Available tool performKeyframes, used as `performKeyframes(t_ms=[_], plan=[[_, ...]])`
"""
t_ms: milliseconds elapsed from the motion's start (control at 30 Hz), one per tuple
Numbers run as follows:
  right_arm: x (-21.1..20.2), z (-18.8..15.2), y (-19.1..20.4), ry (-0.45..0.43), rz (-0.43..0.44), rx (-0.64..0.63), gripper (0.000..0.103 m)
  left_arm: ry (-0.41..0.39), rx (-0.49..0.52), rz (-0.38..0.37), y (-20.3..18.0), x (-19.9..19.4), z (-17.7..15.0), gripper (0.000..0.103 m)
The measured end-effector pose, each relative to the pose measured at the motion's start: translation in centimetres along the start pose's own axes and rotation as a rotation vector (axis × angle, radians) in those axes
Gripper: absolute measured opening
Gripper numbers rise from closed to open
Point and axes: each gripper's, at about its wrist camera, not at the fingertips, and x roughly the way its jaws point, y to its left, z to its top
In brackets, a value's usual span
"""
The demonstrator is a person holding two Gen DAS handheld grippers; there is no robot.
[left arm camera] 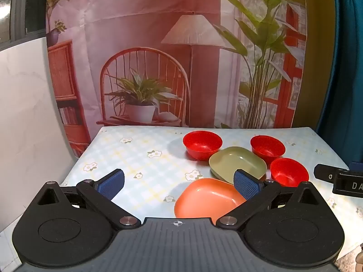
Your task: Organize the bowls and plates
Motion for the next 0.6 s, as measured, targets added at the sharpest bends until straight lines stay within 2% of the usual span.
performKeyframes(t_ms=[600], plan=[[-0.19, 0.1, -0.16, -0.009, 0.011, 0.008, 0.103, -0.024, 0.001, 0.011, -0.05, -0.22, -0.21, 0.103]])
